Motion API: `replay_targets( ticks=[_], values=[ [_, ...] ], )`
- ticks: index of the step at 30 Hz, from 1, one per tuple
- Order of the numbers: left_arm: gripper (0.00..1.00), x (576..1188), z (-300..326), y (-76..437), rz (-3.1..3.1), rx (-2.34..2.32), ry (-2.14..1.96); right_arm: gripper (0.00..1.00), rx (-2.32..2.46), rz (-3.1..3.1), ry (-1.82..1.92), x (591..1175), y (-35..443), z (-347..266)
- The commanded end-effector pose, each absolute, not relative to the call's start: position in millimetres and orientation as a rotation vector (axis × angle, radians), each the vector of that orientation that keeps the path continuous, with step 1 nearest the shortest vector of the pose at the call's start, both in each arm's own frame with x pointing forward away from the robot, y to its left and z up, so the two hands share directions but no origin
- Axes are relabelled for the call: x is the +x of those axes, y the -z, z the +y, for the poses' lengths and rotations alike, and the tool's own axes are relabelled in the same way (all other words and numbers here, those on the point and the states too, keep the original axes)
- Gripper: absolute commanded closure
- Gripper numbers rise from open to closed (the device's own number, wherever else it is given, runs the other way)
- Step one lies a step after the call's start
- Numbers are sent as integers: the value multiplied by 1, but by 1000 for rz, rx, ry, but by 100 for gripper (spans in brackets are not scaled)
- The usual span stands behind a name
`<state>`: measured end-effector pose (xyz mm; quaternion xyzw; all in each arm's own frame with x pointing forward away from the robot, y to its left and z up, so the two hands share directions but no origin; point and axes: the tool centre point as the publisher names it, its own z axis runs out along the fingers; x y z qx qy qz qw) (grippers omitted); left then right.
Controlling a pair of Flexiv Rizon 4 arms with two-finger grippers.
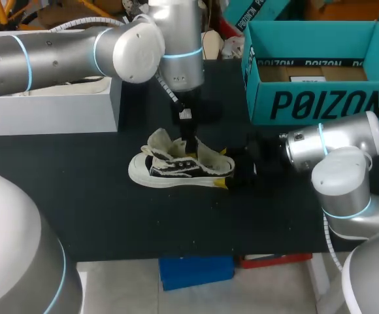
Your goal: Take the shoe out of the shoebox, open the shoe tongue, remove and reinsert the insole, then place the shoe into the shoebox
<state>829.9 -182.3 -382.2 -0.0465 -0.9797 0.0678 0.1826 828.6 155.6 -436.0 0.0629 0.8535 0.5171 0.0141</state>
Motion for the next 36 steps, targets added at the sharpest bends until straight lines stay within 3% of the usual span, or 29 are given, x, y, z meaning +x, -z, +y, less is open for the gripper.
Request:
replay_targets(
  ticks=[1,36],
  values=[
    [100,821,-181,388,-2772,-133,-211,100,199,2658,-1608,829,439,156],
    [100,791,-189,430,-2766,-191,-315,100,199,2658,-1608,829,439,156]
  ],
)
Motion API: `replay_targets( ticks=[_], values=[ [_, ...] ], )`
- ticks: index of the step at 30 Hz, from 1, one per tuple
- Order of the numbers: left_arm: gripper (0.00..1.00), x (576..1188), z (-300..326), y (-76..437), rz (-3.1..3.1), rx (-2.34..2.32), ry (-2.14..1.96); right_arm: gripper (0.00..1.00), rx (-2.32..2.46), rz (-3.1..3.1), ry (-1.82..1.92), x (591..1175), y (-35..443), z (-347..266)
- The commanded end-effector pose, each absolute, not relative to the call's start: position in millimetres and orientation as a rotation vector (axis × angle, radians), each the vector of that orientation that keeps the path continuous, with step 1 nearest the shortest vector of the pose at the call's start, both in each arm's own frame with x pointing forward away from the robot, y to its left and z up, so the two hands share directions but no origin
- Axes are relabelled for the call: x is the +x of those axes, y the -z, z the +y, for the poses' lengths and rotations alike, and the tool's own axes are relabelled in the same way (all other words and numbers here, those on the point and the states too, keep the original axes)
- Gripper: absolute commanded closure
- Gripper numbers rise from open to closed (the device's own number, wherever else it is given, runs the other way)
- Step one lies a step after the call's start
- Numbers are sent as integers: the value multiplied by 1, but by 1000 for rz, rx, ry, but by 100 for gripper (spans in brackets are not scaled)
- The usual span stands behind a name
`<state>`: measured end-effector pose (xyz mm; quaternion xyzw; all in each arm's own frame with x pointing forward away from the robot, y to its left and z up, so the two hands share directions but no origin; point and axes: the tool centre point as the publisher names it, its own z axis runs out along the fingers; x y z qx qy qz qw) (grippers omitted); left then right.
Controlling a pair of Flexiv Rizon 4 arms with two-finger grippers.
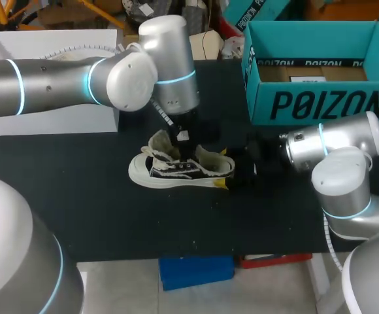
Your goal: Take the shoe out of the shoebox, open the shoe tongue, remove and reinsert the insole, then place the shoe into the shoebox
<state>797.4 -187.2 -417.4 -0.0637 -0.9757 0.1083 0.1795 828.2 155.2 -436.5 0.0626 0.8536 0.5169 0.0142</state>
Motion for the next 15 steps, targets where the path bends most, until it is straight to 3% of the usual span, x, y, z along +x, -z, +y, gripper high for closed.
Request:
replay_targets(
  ticks=[1,5,7,11,14,15],
  values=[
    [100,790,-189,430,-2767,-197,-313,100,199,2658,-1608,829,439,156],
    [100,789,-191,431,-2776,-216,-304,100,199,2658,-1608,829,439,156],
    [81,790,-190,432,-2793,-225,-293,100,199,2658,-1608,829,439,156],
    [80,790,-190,433,-2803,-244,-278,100,199,2658,-1608,829,439,156],
    [65,790,-188,435,-2817,-250,-261,100,199,2658,-1608,829,439,156],
    [66,790,-188,436,-2817,-242,-266,100,199,2658,-1608,829,439,156]
  ],
)
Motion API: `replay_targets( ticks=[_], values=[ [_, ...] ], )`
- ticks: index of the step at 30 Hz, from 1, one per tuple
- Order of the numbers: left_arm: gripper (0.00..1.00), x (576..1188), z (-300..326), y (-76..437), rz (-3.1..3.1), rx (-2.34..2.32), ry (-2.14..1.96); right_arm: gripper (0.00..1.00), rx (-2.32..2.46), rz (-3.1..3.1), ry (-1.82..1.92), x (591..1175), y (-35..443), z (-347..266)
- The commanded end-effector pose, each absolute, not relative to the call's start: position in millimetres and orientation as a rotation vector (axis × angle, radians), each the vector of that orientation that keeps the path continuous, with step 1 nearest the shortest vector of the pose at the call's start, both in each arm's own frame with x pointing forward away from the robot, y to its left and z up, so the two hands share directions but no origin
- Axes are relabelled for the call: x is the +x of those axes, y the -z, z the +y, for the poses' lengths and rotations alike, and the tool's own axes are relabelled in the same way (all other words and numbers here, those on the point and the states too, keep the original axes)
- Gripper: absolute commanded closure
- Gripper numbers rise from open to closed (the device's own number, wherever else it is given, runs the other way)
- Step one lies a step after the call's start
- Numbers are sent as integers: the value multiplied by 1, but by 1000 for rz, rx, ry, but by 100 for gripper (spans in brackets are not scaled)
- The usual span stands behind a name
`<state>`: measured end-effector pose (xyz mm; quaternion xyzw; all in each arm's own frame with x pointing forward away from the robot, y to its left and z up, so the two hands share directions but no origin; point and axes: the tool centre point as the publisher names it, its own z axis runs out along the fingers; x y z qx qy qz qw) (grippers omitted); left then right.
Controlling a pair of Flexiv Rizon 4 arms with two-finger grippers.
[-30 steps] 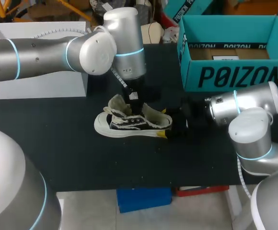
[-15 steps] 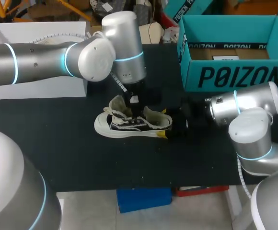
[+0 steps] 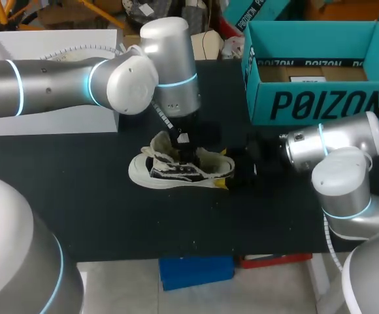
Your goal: Take the shoe out of the shoebox, open the shoe tongue, remove and reinsert the insole, then place the shoe into the shoebox
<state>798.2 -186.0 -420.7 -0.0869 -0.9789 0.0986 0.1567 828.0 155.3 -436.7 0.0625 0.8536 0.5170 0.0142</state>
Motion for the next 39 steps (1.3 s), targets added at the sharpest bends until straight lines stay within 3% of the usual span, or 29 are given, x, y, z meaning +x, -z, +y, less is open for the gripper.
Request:
replay_targets(
  ticks=[1,9,11,28,39],
  values=[
    [68,791,-188,437,-2821,-233,-264,100,199,2658,-1608,829,439,156],
    [68,794,-183,451,-2981,-161,-120,100,199,2658,-1608,829,439,156],
    [63,796,-181,456,-3043,-143,-76,100,199,2658,-1608,829,439,156],
    [69,816,-156,509,-3268,-59,70,100,199,2658,-1608,829,439,156],
    [62,819,-156,551,-3404,-115,170,100,199,2658,-1608,829,439,156]
  ],
)
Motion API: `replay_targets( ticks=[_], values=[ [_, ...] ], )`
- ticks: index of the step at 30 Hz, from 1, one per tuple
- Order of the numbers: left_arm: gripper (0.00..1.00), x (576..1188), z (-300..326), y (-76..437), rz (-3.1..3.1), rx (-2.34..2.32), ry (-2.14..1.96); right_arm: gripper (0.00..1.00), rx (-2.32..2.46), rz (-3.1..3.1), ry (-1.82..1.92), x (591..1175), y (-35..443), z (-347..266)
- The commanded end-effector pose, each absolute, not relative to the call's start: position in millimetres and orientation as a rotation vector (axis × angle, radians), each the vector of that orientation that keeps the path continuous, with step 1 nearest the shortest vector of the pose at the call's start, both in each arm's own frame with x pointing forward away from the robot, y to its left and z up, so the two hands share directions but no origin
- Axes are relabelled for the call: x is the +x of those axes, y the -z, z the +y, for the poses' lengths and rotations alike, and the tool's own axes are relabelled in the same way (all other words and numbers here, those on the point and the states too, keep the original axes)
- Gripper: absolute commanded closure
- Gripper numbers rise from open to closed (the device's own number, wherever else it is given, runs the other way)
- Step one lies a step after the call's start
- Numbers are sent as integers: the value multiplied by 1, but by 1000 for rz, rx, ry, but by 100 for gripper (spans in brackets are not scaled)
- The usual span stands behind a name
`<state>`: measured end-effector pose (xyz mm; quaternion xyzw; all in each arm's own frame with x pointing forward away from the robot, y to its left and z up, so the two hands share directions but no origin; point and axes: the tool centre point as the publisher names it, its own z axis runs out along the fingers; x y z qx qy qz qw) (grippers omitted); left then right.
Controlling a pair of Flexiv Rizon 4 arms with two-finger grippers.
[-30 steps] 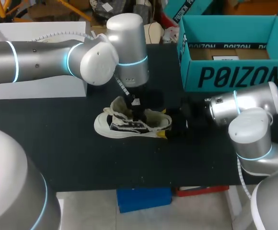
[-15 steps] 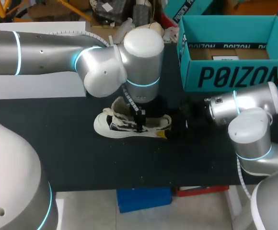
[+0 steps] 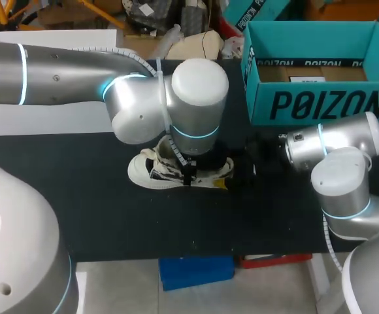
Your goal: Take the shoe out of the shoebox, open the shoe tongue, remove and reinsert the insole, then place the shoe into the shoebox
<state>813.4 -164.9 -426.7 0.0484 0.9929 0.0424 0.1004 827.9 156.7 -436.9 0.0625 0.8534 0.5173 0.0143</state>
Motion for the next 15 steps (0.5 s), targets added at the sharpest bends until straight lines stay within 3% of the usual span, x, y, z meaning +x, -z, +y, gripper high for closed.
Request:
replay_targets(
  ticks=[1,15],
  values=[
    [60,822,-155,554,2828,82,-156,100,199,2658,-1608,829,439,156],
    [64,881,-155,588,2680,-148,-112,100,199,2658,-1608,829,439,156]
  ],
)
